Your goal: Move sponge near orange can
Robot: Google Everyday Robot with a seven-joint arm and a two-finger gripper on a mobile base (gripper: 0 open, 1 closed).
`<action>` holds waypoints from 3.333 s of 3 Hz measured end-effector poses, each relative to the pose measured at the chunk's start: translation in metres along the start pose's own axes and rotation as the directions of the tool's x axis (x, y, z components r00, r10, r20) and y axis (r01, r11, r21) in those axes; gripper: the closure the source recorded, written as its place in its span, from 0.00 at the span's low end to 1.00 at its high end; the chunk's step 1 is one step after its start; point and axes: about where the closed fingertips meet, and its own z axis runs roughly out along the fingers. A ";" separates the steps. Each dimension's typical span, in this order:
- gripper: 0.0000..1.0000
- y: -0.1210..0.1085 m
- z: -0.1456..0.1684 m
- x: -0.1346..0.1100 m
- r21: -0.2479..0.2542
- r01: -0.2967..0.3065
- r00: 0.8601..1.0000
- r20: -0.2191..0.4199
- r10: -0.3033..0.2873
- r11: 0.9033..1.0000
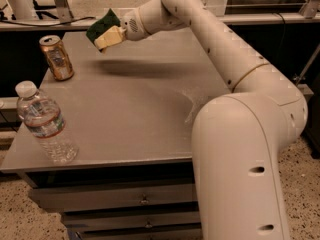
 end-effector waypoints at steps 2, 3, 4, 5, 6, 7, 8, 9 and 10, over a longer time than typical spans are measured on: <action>1.00 0.016 0.035 0.020 -0.036 -0.039 0.996 -0.076 0.036 0.999; 1.00 0.025 0.042 0.026 -0.061 -0.061 0.994 -0.099 0.055 0.996; 0.82 0.030 0.045 0.029 -0.070 -0.075 0.991 -0.118 0.067 0.995; 0.59 0.032 0.047 0.032 -0.075 -0.083 0.989 -0.129 0.072 0.994; 0.36 0.034 0.048 0.033 -0.078 -0.087 0.988 -0.136 0.076 0.993; 0.12 0.035 0.048 0.034 -0.080 -0.089 0.987 -0.139 0.078 0.993; 0.00 0.036 0.047 0.034 -0.079 -0.089 0.987 -0.141 0.077 0.993; 0.00 0.035 0.045 0.036 -0.076 -0.090 0.987 -0.142 0.079 0.993; 0.00 0.028 0.025 0.039 -0.046 -0.079 0.991 -0.109 0.074 0.996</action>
Offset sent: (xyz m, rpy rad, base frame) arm -0.0248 0.0341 -0.0357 -0.0610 0.1014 0.0440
